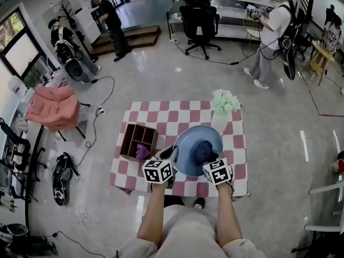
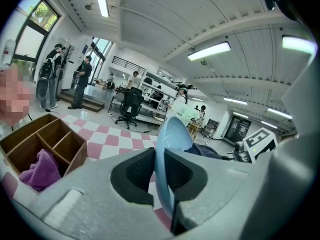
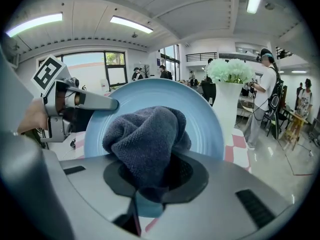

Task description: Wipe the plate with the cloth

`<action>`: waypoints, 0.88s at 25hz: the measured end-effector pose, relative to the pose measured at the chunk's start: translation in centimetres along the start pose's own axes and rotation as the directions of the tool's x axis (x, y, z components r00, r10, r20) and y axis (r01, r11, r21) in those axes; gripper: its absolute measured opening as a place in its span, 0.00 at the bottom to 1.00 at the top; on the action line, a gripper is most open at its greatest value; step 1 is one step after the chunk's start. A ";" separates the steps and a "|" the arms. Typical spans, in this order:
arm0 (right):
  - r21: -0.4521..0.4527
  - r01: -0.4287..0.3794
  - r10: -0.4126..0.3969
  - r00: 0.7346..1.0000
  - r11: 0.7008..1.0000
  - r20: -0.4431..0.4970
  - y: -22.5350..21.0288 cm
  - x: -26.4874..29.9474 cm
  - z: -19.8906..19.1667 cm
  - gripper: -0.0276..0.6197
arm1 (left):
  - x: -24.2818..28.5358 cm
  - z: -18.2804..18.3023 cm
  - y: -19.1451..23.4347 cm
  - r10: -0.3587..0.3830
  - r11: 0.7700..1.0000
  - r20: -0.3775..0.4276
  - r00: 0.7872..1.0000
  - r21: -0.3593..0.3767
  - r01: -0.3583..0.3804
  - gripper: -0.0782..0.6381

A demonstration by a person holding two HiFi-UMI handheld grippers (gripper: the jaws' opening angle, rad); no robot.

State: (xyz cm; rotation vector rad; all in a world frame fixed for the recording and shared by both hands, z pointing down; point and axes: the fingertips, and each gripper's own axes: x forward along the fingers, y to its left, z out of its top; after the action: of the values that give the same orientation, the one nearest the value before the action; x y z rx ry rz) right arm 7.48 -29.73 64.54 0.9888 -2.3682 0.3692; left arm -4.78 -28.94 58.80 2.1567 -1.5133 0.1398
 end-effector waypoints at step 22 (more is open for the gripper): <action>0.012 0.018 -0.017 0.999 1.000 -0.031 0.8 0.7 -0.5 0.18 | -0.2 -5.2 0.6 -0.064 0.989 -0.092 0.994 -0.136 0.051 0.15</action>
State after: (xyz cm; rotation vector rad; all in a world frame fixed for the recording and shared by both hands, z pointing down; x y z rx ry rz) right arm 6.61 -29.36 65.30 1.0017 -2.3312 0.3899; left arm -4.32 -26.59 63.47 2.0557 -1.3661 0.1178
